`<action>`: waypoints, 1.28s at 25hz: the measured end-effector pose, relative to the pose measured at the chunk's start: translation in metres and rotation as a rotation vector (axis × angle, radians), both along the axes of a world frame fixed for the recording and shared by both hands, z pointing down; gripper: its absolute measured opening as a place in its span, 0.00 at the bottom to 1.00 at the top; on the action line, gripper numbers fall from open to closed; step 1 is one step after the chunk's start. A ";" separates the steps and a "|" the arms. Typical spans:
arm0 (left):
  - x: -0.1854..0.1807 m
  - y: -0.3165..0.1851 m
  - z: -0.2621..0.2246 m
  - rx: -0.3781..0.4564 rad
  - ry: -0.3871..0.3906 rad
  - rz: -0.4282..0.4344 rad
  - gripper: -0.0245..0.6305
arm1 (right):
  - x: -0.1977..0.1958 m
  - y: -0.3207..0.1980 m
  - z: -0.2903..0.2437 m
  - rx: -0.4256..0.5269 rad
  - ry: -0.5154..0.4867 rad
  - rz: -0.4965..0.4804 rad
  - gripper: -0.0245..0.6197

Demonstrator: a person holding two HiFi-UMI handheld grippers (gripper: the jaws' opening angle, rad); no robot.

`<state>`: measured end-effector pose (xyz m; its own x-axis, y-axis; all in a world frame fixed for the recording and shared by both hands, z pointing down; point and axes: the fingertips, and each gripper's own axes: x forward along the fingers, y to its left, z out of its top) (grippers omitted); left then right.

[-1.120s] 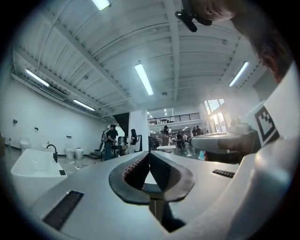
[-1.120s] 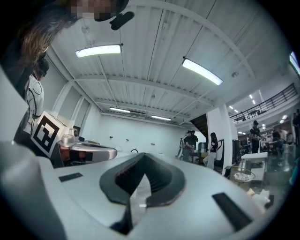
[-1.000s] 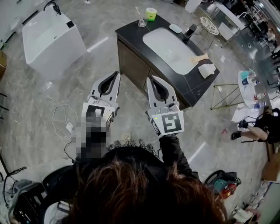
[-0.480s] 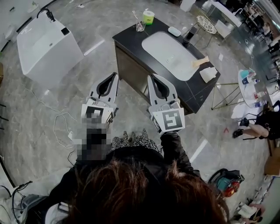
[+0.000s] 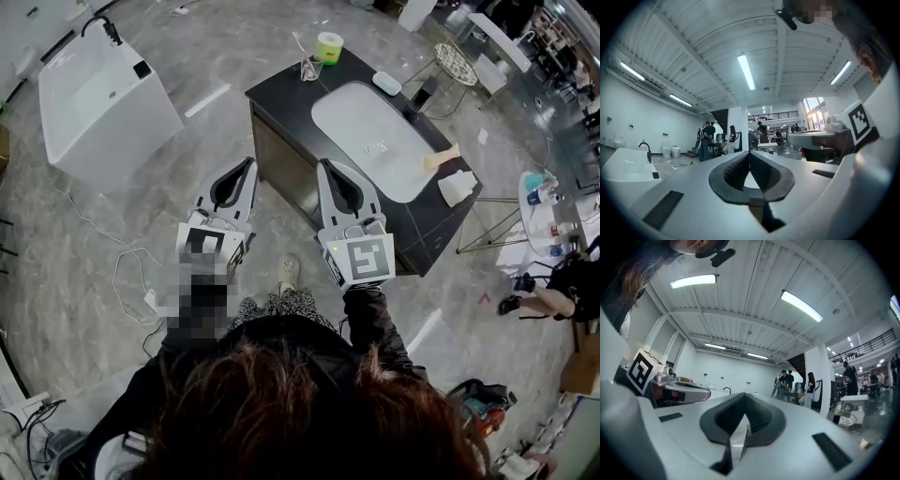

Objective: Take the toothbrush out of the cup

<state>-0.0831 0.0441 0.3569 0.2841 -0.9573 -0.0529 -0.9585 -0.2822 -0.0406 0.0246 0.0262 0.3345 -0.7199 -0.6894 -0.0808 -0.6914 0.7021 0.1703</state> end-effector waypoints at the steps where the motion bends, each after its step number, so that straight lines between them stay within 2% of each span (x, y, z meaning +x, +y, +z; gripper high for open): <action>1: -0.002 -0.009 -0.001 0.002 -0.001 -0.003 0.05 | -0.002 -0.010 -0.002 0.007 0.001 -0.004 0.04; 7: -0.014 -0.066 -0.003 -0.003 -0.001 -0.028 0.05 | -0.009 -0.067 -0.005 0.003 0.001 -0.013 0.04; 17: -0.013 -0.144 -0.012 0.009 -0.015 -0.044 0.05 | -0.006 -0.146 -0.004 -0.004 -0.007 -0.019 0.04; 32: -0.020 -0.195 -0.013 0.034 -0.041 -0.020 0.05 | -0.011 -0.204 -0.011 0.013 -0.031 0.010 0.04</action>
